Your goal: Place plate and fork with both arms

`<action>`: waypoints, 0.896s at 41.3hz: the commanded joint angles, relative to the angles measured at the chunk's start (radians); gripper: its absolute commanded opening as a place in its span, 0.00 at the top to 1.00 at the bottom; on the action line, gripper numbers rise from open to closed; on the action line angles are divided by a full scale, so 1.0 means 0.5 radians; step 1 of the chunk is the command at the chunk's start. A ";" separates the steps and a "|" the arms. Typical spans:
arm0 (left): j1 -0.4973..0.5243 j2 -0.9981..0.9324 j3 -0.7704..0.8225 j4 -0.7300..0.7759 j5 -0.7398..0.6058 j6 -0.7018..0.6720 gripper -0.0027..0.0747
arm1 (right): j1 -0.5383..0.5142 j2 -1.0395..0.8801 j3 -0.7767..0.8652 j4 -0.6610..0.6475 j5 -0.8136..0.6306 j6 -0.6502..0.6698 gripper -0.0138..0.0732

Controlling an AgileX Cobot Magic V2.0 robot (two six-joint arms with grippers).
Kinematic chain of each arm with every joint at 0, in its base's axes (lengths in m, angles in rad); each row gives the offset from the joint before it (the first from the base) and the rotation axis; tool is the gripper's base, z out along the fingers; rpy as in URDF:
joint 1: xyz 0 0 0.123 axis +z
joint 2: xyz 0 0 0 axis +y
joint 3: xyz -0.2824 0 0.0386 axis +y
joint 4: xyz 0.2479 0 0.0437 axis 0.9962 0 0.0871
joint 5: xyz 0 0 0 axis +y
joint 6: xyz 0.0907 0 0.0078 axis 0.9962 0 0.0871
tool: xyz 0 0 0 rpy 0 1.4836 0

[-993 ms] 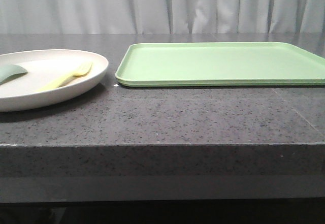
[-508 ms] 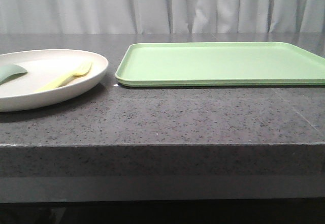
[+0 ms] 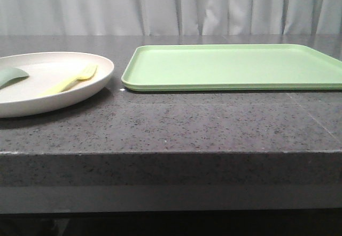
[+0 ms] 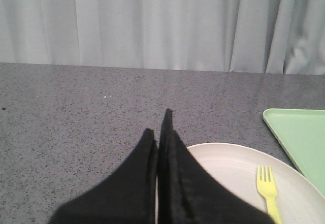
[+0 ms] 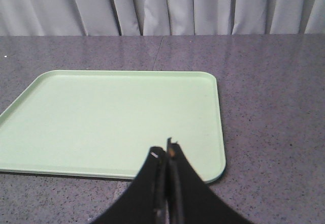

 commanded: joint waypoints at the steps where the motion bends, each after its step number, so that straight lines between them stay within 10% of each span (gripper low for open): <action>1: 0.004 0.014 -0.075 0.003 -0.163 0.000 0.94 | -0.010 0.022 -0.078 0.009 -0.145 0.006 0.76; 14: 0.004 0.014 -0.071 -0.019 -0.155 0.000 0.24 | -0.010 0.022 -0.078 0.009 -0.153 0.006 0.21; 28: 0.004 0.111 -0.130 -0.019 -0.113 0.000 0.25 | -0.010 0.022 -0.078 0.009 -0.153 0.006 0.19; 37: 0.004 0.549 -0.558 0.008 0.524 0.000 0.25 | -0.010 0.022 -0.078 0.009 -0.153 0.006 0.20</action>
